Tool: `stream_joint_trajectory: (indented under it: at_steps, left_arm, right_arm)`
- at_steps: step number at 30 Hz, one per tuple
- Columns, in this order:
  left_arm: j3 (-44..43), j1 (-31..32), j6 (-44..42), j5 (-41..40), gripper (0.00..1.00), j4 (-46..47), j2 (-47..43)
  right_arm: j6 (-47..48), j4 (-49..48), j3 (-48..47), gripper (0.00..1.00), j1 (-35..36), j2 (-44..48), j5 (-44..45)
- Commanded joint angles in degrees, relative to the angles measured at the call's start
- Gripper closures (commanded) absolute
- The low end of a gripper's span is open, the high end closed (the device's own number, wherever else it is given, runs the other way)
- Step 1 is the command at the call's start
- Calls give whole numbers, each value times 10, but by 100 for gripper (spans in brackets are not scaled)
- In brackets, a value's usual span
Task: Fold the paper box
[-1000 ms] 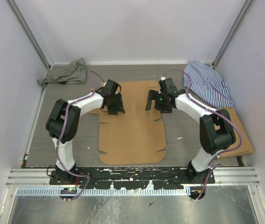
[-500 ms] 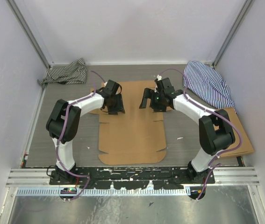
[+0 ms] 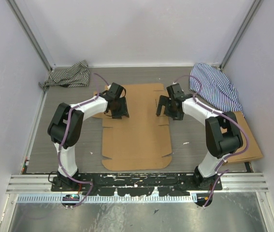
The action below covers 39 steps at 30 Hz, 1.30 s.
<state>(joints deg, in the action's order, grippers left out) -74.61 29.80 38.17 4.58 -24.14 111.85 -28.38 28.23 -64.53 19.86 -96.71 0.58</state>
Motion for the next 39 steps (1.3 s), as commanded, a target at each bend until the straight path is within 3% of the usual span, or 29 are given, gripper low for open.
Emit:
stream_joint_trajectory:
  at_steps: [1,8,16,39]
  left_arm:
    - [16,11,0,6,46,-35,36]
    - [19,10,1,9,46,-37,38]
    - [25,11,3,10,46,-36,41]
    - [27,20,8,15,47,-32,48]
  right_arm:
    - [6,-26,16,0,-5,-8,-5]
    - [17,-39,27,0,-10,-28,-9]
    - [27,-73,41,3,-10,-40,-87]
    - [22,-38,2,7,8,48,-115]
